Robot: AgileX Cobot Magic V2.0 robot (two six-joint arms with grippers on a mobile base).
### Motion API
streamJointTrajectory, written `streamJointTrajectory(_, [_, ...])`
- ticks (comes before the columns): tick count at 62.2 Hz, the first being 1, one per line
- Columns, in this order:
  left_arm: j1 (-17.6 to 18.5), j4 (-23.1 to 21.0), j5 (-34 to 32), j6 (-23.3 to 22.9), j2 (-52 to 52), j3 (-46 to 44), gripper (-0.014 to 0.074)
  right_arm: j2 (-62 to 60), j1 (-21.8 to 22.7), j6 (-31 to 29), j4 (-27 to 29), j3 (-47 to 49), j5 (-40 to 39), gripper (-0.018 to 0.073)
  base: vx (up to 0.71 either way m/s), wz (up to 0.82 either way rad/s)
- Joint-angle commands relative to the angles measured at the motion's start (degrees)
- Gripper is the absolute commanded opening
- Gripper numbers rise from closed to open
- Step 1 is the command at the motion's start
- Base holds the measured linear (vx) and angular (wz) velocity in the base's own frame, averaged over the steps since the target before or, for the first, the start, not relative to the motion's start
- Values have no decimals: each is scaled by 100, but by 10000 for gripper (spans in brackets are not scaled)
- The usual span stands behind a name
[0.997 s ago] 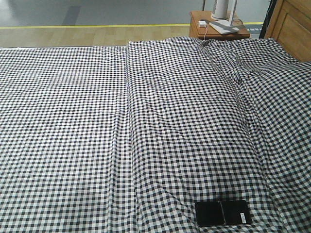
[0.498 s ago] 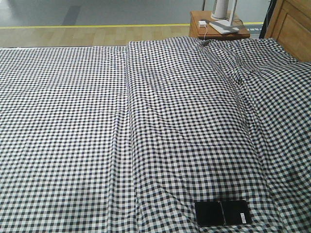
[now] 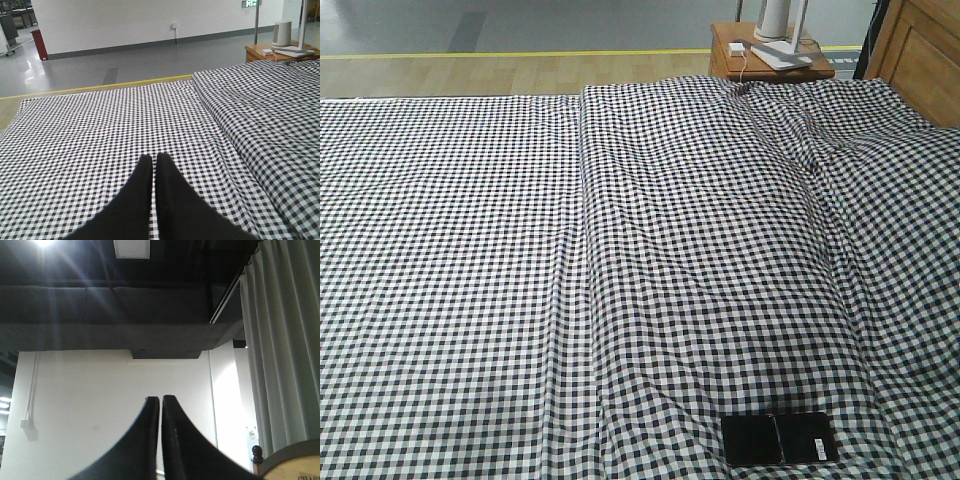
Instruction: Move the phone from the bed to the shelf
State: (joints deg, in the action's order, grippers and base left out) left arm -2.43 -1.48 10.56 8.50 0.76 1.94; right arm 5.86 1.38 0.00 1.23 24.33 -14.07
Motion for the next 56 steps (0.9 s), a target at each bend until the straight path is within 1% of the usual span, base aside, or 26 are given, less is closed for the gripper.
streamJointTrajectory(1, [20,-52,-415,-33,77,-122,1,632,45,0,-29,854,381,-5,0,0])
streamJointTrajectory(9, [20,-52,-415,-33,77,-122,1,1456,45,-31,-29,1790,1369,-6,0,0])
streamJointTrajectory(17, [20,-52,-415,-33,77,-122,1,2242,45,0,-29,2395,2395,-6,0,0])
streamJointTrajectory(23, [20,-52,-415,-33,77,-122,1,2769,45,0,-29,2609,2926,-3,0,0])
streamJointTrajectory(29, [20,-52,-415,-33,77,-122,1,3236,45,0,-29,2627,3404,3,0,0])
streamJointTrajectory(37, [20,-52,-415,-33,77,-122,1,3771,45,0,-24,2627,4073,41,0,0])
streamJointTrajectory(43, [20,-52,-415,-33,77,-122,1,4082,45,0,-24,2627,4386,99,0,0])
streamJointTrajectory(47, [20,-52,-415,-33,77,-122,1,4279,45,-31,-24,2627,4515,163,0,0])
streamJointTrajectory(54, [20,-52,-415,-33,77,-122,1,4506,45,0,-24,2627,4603,321,0,0])
streamJointTrajectory(56, [20,-52,-415,-33,77,-122,1,4543,45,0,-18,2627,4604,389,0,0])
